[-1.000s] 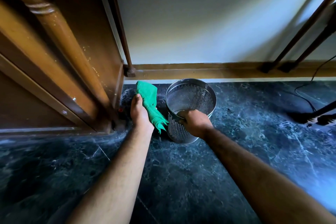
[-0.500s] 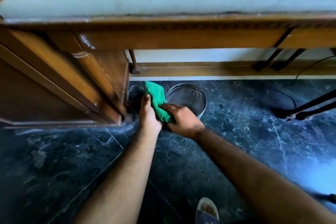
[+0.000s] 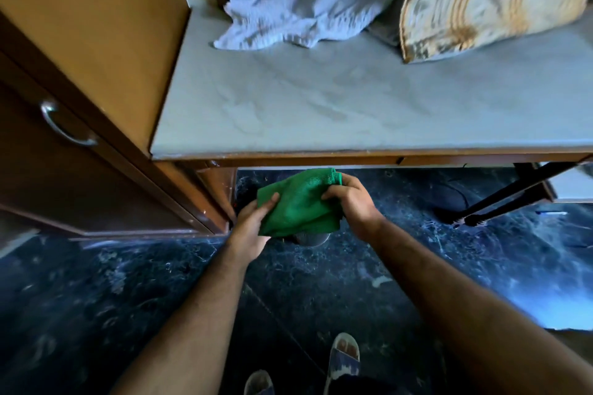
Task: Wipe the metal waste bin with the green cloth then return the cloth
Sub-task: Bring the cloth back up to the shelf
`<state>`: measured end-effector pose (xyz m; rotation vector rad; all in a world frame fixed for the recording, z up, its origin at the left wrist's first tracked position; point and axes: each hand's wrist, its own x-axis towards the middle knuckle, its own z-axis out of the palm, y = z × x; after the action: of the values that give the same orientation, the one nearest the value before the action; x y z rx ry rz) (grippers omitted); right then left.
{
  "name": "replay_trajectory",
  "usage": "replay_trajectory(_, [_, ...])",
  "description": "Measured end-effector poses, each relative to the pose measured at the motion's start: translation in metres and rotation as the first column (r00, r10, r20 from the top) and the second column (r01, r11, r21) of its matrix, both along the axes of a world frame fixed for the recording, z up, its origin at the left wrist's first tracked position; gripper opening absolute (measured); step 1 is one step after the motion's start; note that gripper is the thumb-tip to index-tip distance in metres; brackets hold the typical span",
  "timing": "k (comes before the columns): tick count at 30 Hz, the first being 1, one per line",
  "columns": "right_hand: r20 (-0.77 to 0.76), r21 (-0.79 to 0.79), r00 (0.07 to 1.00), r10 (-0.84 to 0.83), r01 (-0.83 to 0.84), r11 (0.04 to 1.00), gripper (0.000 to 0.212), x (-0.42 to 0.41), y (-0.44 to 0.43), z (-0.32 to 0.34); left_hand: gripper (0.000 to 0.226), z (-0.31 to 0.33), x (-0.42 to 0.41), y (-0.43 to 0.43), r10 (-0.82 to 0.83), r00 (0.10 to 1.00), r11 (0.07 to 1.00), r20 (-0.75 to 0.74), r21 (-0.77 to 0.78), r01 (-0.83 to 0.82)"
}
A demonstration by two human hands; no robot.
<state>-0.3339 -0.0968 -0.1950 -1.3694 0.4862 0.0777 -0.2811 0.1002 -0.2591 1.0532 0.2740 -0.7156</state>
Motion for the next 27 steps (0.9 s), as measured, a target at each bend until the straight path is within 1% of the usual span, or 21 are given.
replay_trajectory(1, [-0.014,0.003,1.000,-0.013,0.013,1.000,0.032,0.000,-0.004,0.023,0.021,0.022,0.000,0.002,0.005,1.000,1.000,0.004,0.009,-0.005])
replay_trajectory(2, [-0.027,0.000,0.999,-0.017,0.017,1.000,0.031,-0.001,-0.007,0.040,0.016,0.041,0.001,0.003,0.011,1.000,1.000,0.012,0.018,-0.011])
replay_trajectory(4, [-0.029,-0.026,0.999,-0.018,0.018,0.999,0.027,0.001,-0.016,0.066,0.014,0.072,0.007,0.001,0.034,0.998,0.996,0.059,0.074,-0.038])
replay_trajectory(6, [-0.026,-0.043,1.000,-0.005,0.004,0.999,0.025,0.004,-0.029,0.094,0.021,0.108,0.016,-0.003,0.049,0.987,0.983,0.151,0.171,-0.075])
replay_trajectory(8, [-0.017,-0.008,1.000,0.009,-0.010,1.000,0.030,0.006,-0.043,0.118,0.034,0.142,0.025,-0.009,0.019,0.964,0.943,0.266,0.315,-0.105])
replay_trajectory(9, [-0.011,0.013,1.000,0.011,-0.010,1.000,0.031,0.008,-0.049,0.125,0.035,0.153,0.030,-0.012,-0.012,0.945,0.920,0.328,0.373,-0.118])
replay_trajectory(11, [-0.007,0.016,1.000,0.008,-0.008,1.000,0.034,0.013,-0.064,0.149,0.028,0.179,0.039,-0.019,-0.035,0.915,0.901,0.401,0.409,-0.145])
replay_trajectory(14, [-0.052,-0.096,0.999,-0.012,0.007,0.995,0.036,0.024,-0.084,0.179,0.018,0.215,0.049,-0.031,-0.053,0.885,0.889,0.463,0.426,-0.169])
replay_trajectory(16, [-0.071,-0.141,0.996,-0.050,0.039,0.989,0.037,0.035,-0.094,0.195,0.015,0.228,0.062,-0.037,-0.071,0.880,0.901,0.470,0.409,-0.146])
replay_trajectory(20, [-0.051,-0.127,0.992,-0.119,0.112,0.986,0.038,0.063,-0.117,0.217,0.025,0.244,0.091,-0.051,-0.083,0.936,0.938,0.342,0.345,-0.043])
replay_trajectory(24, [-0.095,-0.132,0.990,-0.101,0.088,0.987,0.037,0.098,-0.127,0.215,0.025,0.249,0.121,-0.058,-0.120,0.934,0.917,0.336,0.398,-0.025])
replay_trajectory(27, [-0.130,-0.169,0.988,-0.081,0.059,0.984,0.038,0.131,-0.127,0.209,0.026,0.248,0.149,-0.058,-0.159,0.928,0.880,0.336,0.475,-0.021])
